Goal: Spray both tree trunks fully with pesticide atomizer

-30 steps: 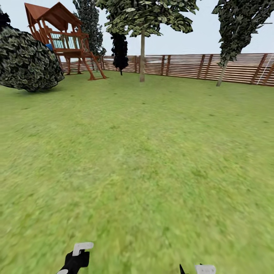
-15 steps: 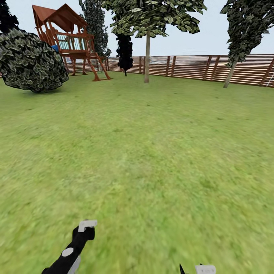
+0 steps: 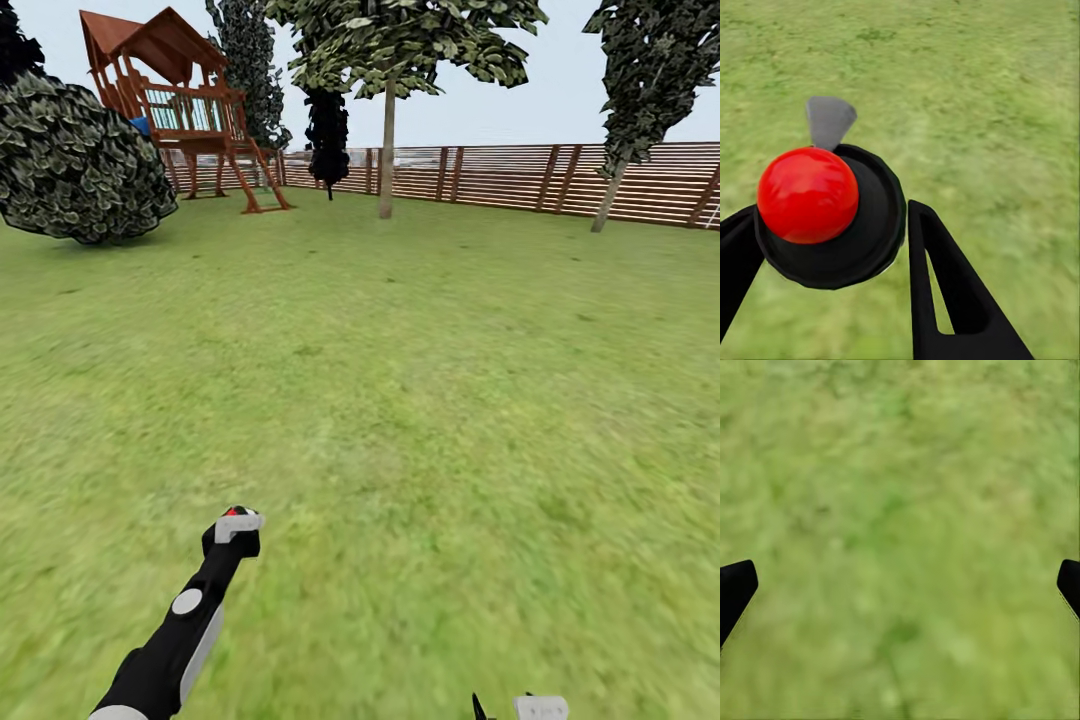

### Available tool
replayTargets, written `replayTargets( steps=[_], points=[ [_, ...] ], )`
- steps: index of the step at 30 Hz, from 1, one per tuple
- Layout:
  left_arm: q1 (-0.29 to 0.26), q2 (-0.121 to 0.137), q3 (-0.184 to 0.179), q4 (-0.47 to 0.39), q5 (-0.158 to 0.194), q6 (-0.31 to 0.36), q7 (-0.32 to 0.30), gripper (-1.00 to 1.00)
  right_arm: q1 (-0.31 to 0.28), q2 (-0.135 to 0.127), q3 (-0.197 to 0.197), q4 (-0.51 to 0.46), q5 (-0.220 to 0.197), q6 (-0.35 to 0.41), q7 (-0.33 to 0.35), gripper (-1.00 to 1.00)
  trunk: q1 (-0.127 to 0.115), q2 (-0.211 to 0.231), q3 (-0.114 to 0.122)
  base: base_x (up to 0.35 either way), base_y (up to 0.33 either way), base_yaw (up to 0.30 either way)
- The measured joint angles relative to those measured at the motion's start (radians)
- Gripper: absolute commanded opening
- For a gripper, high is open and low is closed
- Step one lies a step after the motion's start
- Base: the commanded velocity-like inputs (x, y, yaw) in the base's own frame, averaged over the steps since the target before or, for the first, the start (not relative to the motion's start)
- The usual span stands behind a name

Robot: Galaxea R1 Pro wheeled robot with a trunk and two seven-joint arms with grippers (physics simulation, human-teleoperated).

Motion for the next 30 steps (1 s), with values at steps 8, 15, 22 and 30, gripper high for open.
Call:
replayTargets(
  steps=[8,15,22,30],
  points=[
    [0.0,0.004,0.002,0.0,0.004,0.004,0.002,-1.0,0.0,0.0,0.0,0.0,0.0,0.0,0.0,1.0,0.0,0.0,0.003,0.34,0.0,0.0],
    [0.0,0.004,0.002,0.0,0.006,0.003,0.003,-1.0,0.0,-0.001,0.0,0.0,0.0,0.0,0.0,1.0,0.0,0.0,0.013,0.34,0.0,-0.049],
    [0.0,0.003,0.002,0.006,0.006,0.002,0.003,-1.0,0.0,0.0,0.0,0.0,0.0,0.0,0.0,1.0,0.0,0.0,0.015,0.34,0.0,-0.017],
    [0.0,0.003,0.002,0.008,0.006,0.003,0.003,-1.0,0.0,-0.001,0.0,0.001,0.0,0.0,0.0,1.0,0.0,0.0,0.015,0.34,0.0,-0.023]
  ],
)
